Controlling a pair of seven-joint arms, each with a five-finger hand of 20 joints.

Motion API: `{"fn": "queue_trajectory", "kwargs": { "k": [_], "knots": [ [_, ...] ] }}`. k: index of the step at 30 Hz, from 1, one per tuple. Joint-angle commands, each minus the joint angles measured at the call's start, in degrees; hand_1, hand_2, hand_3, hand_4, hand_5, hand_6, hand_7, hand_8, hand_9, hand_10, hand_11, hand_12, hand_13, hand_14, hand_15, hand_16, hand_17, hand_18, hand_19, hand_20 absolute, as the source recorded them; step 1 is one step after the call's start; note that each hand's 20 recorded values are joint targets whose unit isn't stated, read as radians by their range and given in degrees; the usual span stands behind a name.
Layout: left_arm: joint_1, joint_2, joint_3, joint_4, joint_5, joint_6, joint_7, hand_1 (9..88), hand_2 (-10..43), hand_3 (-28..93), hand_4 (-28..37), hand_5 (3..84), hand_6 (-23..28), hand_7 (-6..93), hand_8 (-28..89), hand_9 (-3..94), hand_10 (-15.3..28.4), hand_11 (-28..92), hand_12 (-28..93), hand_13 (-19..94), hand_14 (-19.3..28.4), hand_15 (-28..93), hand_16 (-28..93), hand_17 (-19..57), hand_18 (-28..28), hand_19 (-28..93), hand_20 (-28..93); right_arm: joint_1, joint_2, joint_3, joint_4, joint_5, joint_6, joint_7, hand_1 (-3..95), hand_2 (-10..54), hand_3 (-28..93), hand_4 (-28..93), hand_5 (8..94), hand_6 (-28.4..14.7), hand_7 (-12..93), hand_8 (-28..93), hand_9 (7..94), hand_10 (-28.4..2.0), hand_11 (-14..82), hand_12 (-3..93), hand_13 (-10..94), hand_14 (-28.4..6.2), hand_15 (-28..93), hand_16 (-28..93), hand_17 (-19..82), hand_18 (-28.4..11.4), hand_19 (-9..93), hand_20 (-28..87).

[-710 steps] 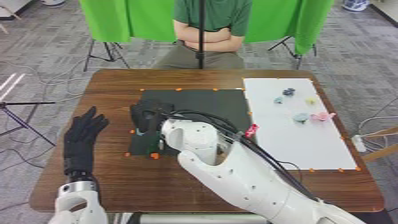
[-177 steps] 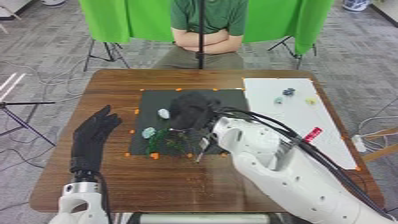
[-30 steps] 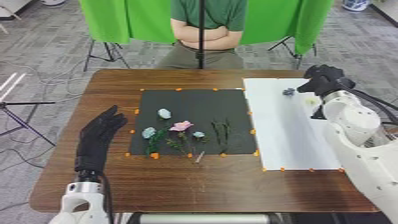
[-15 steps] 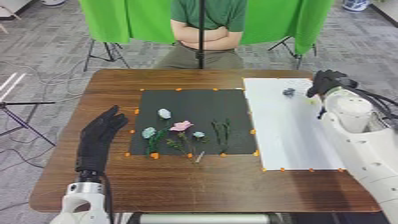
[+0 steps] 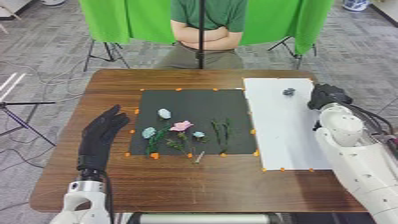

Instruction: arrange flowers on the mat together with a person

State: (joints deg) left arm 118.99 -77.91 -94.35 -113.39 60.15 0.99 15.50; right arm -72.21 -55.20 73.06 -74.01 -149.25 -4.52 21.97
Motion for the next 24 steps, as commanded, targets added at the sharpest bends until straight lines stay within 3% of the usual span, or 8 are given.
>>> {"fn": "queue_trajectory", "kwargs": {
  "k": [1, 5, 9, 16, 24],
  "knots": [
    [0.13, -0.26, 0.29, 0.49, 0.00, -0.55, -0.38, 25.8, 0.8, 68, -18.8, 47.6, 4.2, 12.9, -5, 45.4, 13.7, 18, 14, 35, 18.5, 22, 2, 6.1, 13.6, 10, 19, -1.99, -1.05, -2.61, 3.41, -2.85, 15.20, -1.08, 59.0, -9.5, 63, -25, 78.6, 4.8, 24, 4, 91.7, -7.2, 7.6, 38.2, 90, -2.4, 39, 38, 44, -19.4, 85, 57],
    [0.29, -0.21, 0.15, 0.44, 0.04, -0.59, -0.44, 25.9, 0.8, 68, -18.7, 47.6, 4.3, 12.9, -6, 45.3, 13.7, 18, 14, 35, 18.5, 22, 2, 6.1, 13.6, 10, 19, -2.58, 0.53, -1.88, -1.79, -1.70, 19.03, -0.09, 59.6, -9.5, 64, -24, 79.4, 3.7, 24, 5, 92.5, -6.4, 7.8, 39.6, 90, -2.2, 43, 39, 44, -19.5, 86, 57],
    [1.16, -0.15, -0.42, 0.01, -0.11, 0.05, -0.46, 25.8, 0.8, 68, -18.6, 47.5, 4.3, 12.8, -6, 45.2, 13.7, 18, 14, 35, 18.6, 22, 2, 6.1, 13.6, 10, 19, -0.96, 2.98, -4.04, -10.90, 3.10, 18.42, -0.03, 59.5, -9.5, 65, -23, 80.0, 3.2, 24, 5, 92.7, -6.5, 7.9, 40.3, 90, -2.2, 44, 40, 44, -19.5, 86, 57],
    [1.01, -0.20, -0.18, -0.14, 0.16, -0.22, -0.65, 25.9, 0.9, 68, -18.6, 47.6, 4.3, 12.7, -5, 45.3, 13.6, 18, 14, 35, 18.5, 22, 2, 6.1, 13.6, 10, 19, 4.77, 5.27, -11.91, -22.83, 15.47, 11.09, -2.27, 59.6, -9.5, 65, -23, 80.3, 3.1, 24, 5, 92.7, -6.8, 7.7, 41.0, 90, -2.3, 44, 40, 44, -19.4, 87, 57],
    [1.28, 0.01, -0.15, -0.32, 0.10, 0.17, -0.62, 26.3, 1.3, 67, -18.4, 47.5, 4.5, 12.7, -5, 45.3, 13.7, 18, 14, 35, 18.7, 22, 2, 5.9, 13.7, 10, 19, 12.91, 6.53, -27.24, -24.69, 26.98, 1.79, -4.55, 59.7, -9.5, 64, -22, 80.5, 3.0, 23, 5, 92.8, -6.8, 7.6, 41.1, 89, -2.3, 45, 40, 44, -19.5, 87, 57]
  ]
}}
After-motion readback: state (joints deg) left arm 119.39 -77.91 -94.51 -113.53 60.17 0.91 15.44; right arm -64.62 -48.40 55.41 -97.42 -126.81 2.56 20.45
